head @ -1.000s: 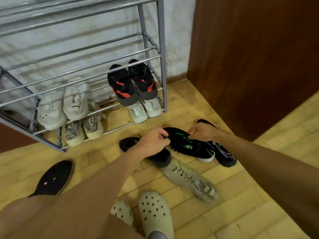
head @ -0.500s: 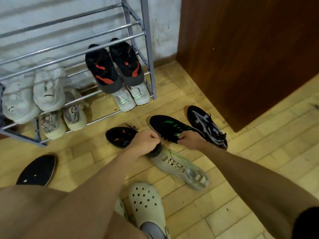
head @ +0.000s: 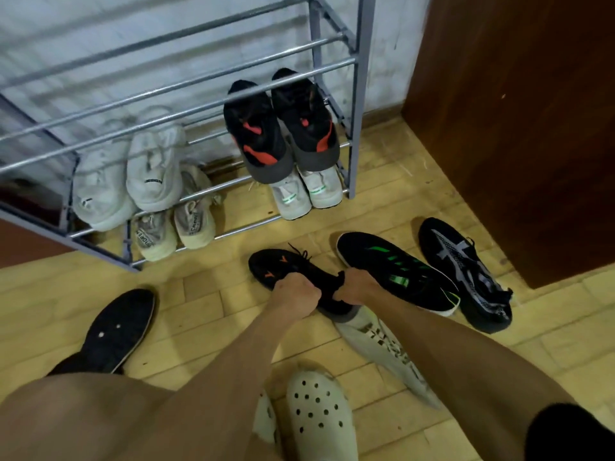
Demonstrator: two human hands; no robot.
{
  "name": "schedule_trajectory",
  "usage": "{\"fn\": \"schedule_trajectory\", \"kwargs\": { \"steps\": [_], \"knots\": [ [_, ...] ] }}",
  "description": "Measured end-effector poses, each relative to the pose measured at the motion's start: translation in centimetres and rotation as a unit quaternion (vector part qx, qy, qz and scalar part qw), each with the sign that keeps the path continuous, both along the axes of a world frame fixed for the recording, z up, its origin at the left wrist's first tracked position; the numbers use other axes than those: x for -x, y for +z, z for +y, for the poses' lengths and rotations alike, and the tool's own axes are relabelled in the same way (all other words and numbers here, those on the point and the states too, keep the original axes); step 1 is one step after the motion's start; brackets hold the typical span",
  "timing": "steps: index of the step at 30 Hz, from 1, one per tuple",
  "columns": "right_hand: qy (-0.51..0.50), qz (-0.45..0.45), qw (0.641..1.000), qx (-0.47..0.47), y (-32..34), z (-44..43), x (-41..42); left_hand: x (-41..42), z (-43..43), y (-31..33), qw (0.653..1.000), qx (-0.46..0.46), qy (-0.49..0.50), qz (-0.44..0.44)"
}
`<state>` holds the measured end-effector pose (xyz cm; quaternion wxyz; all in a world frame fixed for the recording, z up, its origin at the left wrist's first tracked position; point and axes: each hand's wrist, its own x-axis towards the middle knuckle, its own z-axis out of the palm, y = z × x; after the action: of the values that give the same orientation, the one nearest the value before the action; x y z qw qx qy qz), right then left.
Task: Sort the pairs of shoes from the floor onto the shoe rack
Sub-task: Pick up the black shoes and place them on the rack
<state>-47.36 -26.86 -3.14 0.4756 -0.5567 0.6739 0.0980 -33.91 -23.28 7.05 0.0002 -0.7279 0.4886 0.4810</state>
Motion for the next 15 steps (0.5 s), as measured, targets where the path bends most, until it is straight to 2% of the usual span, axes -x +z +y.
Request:
{"fn": "schedule_trajectory", "kwargs": {
  "steps": [3, 6, 11, 13, 15],
  "knots": [
    [-0.055, -0.043, 0.997, -0.026, 1.2, -0.6, 0.4, -0.7, 0.1, 0.0, 1.000, 0.000, 0.014, -0.011],
    [-0.057, -0.065, 0.996, -0.026, 2.9, -0.7, 1.2, -0.9, 0.5, 0.6, 0.999, 0.004, 0.026, -0.020],
    [-0.111, -0.132, 0.985, -0.022, 7.2, 0.8, 2.7, 0.0, 2.3, 3.2, 0.999, 0.005, 0.049, 0.002],
    [-0.138, -0.174, 0.975, -0.008, 9.2, 1.8, 3.1, 0.6, 3.1, 4.2, 0.996, -0.003, 0.082, 0.015],
    [-0.155, -0.214, 0.964, 0.015, 11.3, 2.9, 3.4, 1.1, 3.9, 5.3, 0.988, -0.026, 0.135, 0.064]
  ]
}}
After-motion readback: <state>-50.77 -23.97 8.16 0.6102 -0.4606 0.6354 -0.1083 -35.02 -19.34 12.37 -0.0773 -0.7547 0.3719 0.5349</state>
